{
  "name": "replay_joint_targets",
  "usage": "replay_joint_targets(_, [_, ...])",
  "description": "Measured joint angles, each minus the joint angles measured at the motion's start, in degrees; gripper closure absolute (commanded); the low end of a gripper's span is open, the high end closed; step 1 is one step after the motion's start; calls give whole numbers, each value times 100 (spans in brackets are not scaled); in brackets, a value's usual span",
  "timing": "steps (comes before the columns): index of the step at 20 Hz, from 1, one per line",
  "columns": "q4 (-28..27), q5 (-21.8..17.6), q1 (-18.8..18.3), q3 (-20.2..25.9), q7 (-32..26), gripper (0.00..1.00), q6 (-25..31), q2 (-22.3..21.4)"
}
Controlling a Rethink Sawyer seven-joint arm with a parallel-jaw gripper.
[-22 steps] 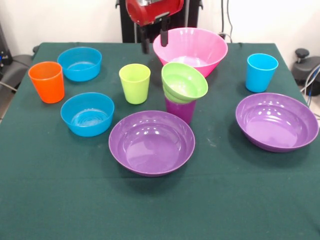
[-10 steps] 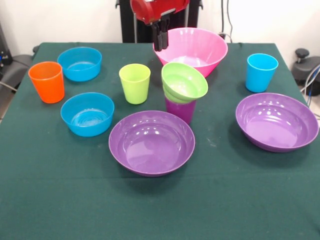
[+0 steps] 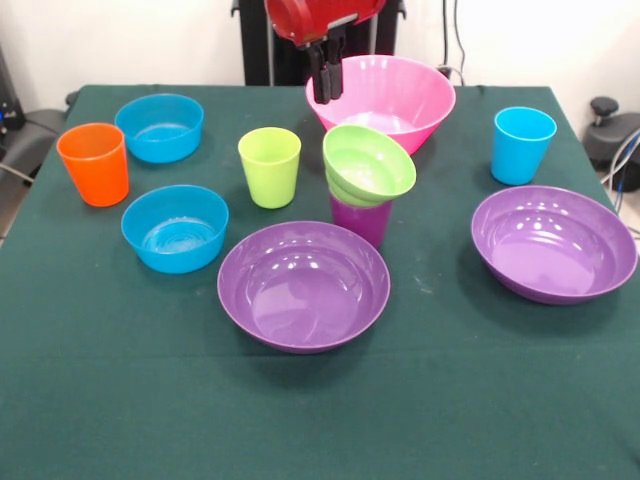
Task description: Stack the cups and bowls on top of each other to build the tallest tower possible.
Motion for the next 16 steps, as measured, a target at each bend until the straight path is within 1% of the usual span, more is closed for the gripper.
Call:
replay_joint_targets(5, [-20, -13, -6, 2, 0, 100, -50, 1])
replay_joint_targets(8, [-19, -10, -26, 2, 0, 100, -226, 1])
replay_joint_targets(11, [-19, 46, -121, -7, 6, 100, -769, 1])
replay_joint_targets(13, [-20, 84, -160, -22, 21, 100, -1012, 1])
replay_joint_targets(15, [-24, 218, -227, -82, 86, 100, -1575, 4])
replay_joint_targets(16, [-27, 271, -245, -107, 108, 100, -1746, 9])
